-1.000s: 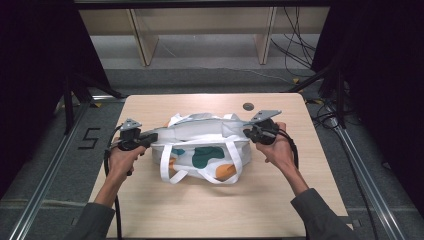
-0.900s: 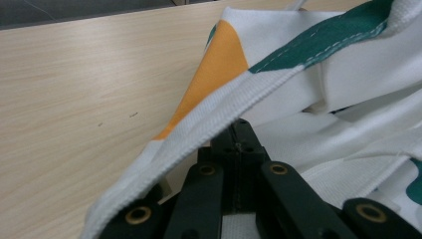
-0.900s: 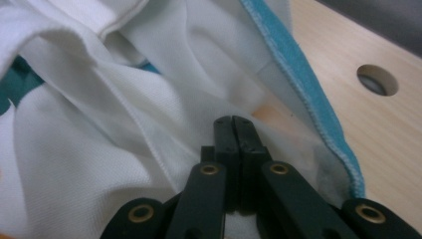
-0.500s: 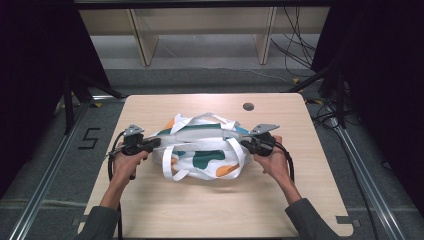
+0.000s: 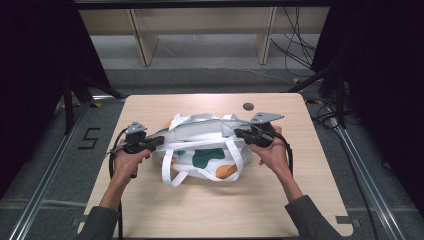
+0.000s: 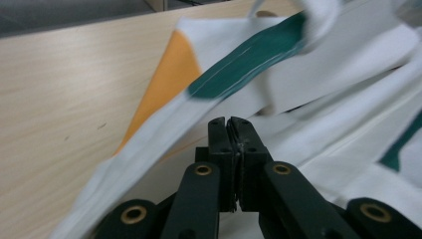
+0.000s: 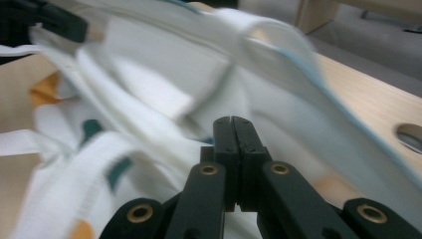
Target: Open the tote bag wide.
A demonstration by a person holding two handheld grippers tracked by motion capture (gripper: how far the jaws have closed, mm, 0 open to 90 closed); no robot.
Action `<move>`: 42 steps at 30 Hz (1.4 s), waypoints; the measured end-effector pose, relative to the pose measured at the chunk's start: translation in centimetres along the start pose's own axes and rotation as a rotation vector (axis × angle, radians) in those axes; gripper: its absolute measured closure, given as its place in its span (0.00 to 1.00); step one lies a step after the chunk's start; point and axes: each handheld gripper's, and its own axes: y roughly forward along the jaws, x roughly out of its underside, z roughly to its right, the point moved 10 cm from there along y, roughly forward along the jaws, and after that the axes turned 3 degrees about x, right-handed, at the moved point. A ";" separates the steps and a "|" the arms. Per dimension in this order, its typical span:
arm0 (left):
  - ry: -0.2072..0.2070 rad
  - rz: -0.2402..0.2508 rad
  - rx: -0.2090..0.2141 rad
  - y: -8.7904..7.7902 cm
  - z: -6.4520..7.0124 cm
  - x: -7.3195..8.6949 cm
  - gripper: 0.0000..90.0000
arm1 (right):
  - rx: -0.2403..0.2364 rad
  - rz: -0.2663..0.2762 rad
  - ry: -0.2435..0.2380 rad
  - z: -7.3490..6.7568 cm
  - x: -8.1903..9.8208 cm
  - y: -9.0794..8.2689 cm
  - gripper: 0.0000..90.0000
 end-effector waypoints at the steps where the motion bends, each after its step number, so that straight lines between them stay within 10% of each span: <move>1: 0.018 -0.004 0.007 0.0 0.6 -0.3 0.97 | -0.020 -0.014 -0.021 -0.5 0.0 0.2 1.00; 6: 0.061 -0.048 0.060 2.1 2.3 -1.7 0.97 | -0.044 -0.135 -0.082 -2.7 1.5 0.9 1.00; 12: -0.030 -0.042 0.091 4.7 2.1 -3.0 0.99 | -0.072 -0.202 -0.119 -4.0 3.4 0.6 1.00; 30: -0.064 -0.154 0.009 8.4 -0.3 -3.3 1.00 | -0.135 -0.308 -0.152 -7.3 9.5 1.0 1.00; 42: 0.023 -0.135 0.113 4.5 3.6 -1.3 0.99 | -0.097 -0.082 -0.172 -5.4 -0.5 -1.8 1.00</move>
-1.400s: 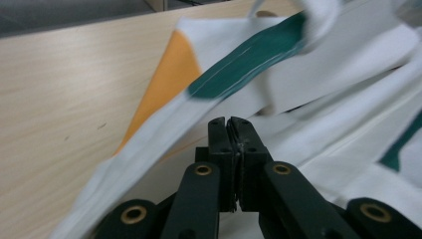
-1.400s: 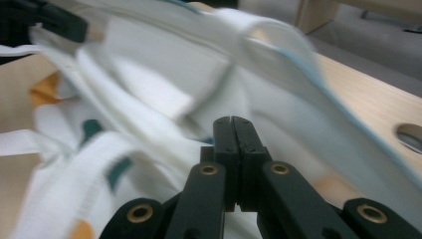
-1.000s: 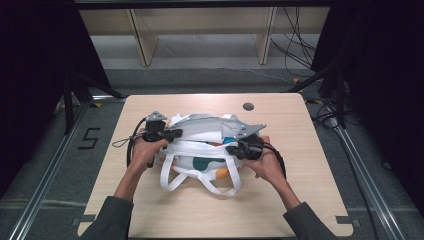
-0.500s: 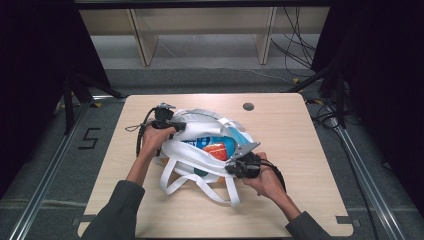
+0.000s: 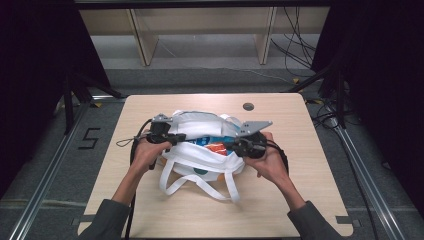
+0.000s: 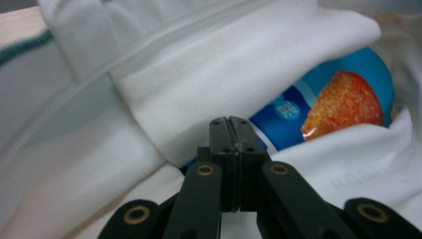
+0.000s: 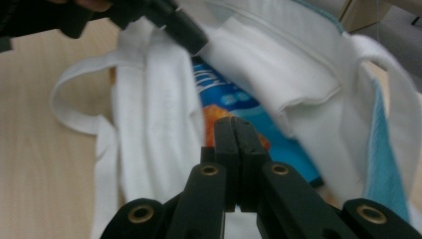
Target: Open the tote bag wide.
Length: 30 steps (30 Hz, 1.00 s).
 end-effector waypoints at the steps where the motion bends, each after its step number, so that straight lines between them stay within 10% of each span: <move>1: -0.004 -0.001 0.010 -0.1 0.2 0.3 0.99 | 0.005 -0.002 -0.011 0.4 -0.5 0.5 1.00; 12: 0.048 -0.079 0.055 -0.6 1.1 3.6 0.99 | 0.111 -0.203 -0.056 4.0 0.0 7.6 1.00; 22: 0.130 -0.139 0.063 -1.8 2.9 7.7 1.00 | 0.265 -0.313 0.201 12.2 1.8 10.4 1.00; 30: 0.138 -0.133 0.049 -2.4 3.0 7.0 0.99 | 0.236 -0.348 0.284 12.8 3.3 11.2 1.00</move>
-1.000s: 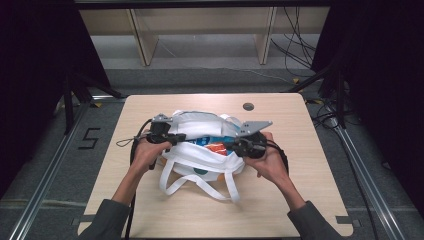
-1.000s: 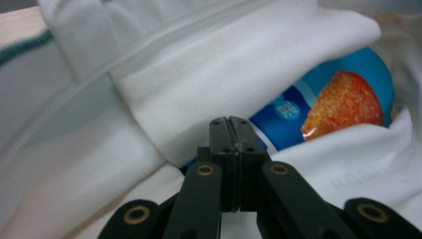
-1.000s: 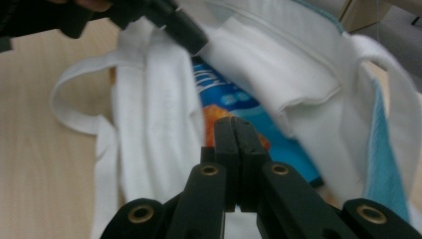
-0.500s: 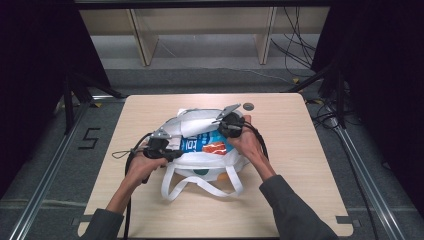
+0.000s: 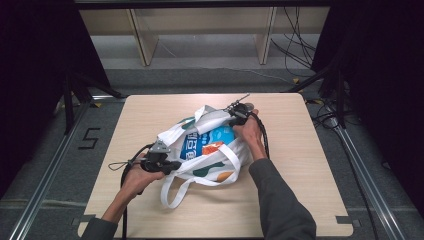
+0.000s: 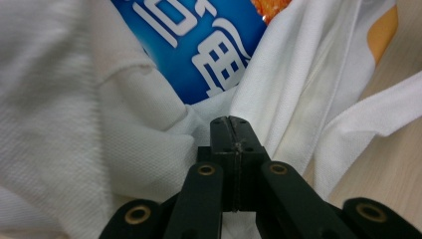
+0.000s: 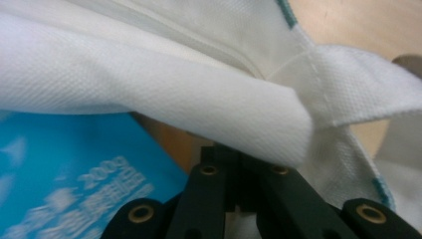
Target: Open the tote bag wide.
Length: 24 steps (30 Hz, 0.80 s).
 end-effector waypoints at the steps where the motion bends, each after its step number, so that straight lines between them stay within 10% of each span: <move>1: -0.002 0.029 -0.004 -0.8 -0.1 -0.9 0.97 | -0.020 0.028 -0.010 -0.1 -0.4 -0.6 1.00; 7: 0.015 0.100 -0.039 -2.2 -2.1 -6.6 0.94 | -0.002 0.112 -0.145 -1.4 -0.8 -6.3 1.00; 11: -0.018 -0.002 -0.071 0.7 -4.4 -8.5 0.95 | -0.105 0.172 -0.118 -4.3 0.2 -8.9 1.00; 13: -0.079 -0.019 -0.100 2.2 -6.2 -9.7 0.96 | -0.205 0.184 -0.200 -6.8 1.9 -9.5 1.00; 17: -0.104 -0.048 -0.130 3.3 -7.7 -10.2 0.97 | -0.216 0.143 -0.276 -8.3 4.7 -9.9 1.00; 24: -0.125 -0.107 -0.259 3.9 -11.9 -8.7 0.99 | -0.271 0.083 -0.274 -8.9 9.9 -9.1 1.00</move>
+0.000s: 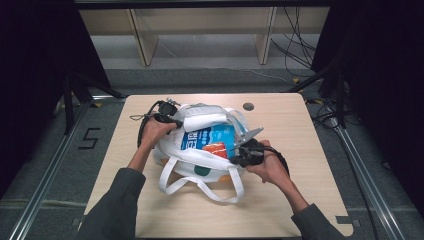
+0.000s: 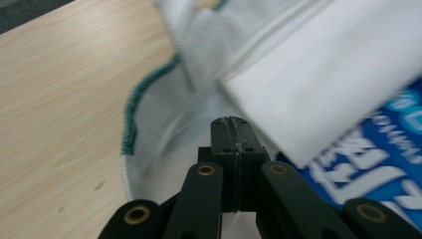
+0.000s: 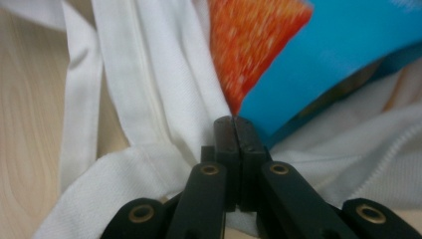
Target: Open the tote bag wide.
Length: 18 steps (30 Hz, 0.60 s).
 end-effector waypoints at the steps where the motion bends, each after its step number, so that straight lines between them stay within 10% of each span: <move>1: 0.001 -0.010 -0.039 0.2 -1.2 0.6 1.00 | 0.006 -0.010 -0.006 -0.1 0.5 0.1 1.00; 3: -0.085 0.021 0.043 0.5 -1.6 1.0 1.00 | 0.025 -0.018 -0.022 -0.8 1.6 0.8 1.00; 9: -0.031 0.051 0.004 -0.5 -0.9 0.5 0.99 | 0.021 -0.008 -0.019 -0.8 0.7 0.1 1.00; 13: -0.004 0.086 0.066 -2.6 1.1 0.5 0.97 | 0.047 0.141 -0.022 0.6 -3.5 -2.5 1.00; 18: 0.068 0.061 0.147 -3.5 4.4 2.1 0.96 | 0.122 0.176 -0.020 4.8 -8.8 -1.9 1.00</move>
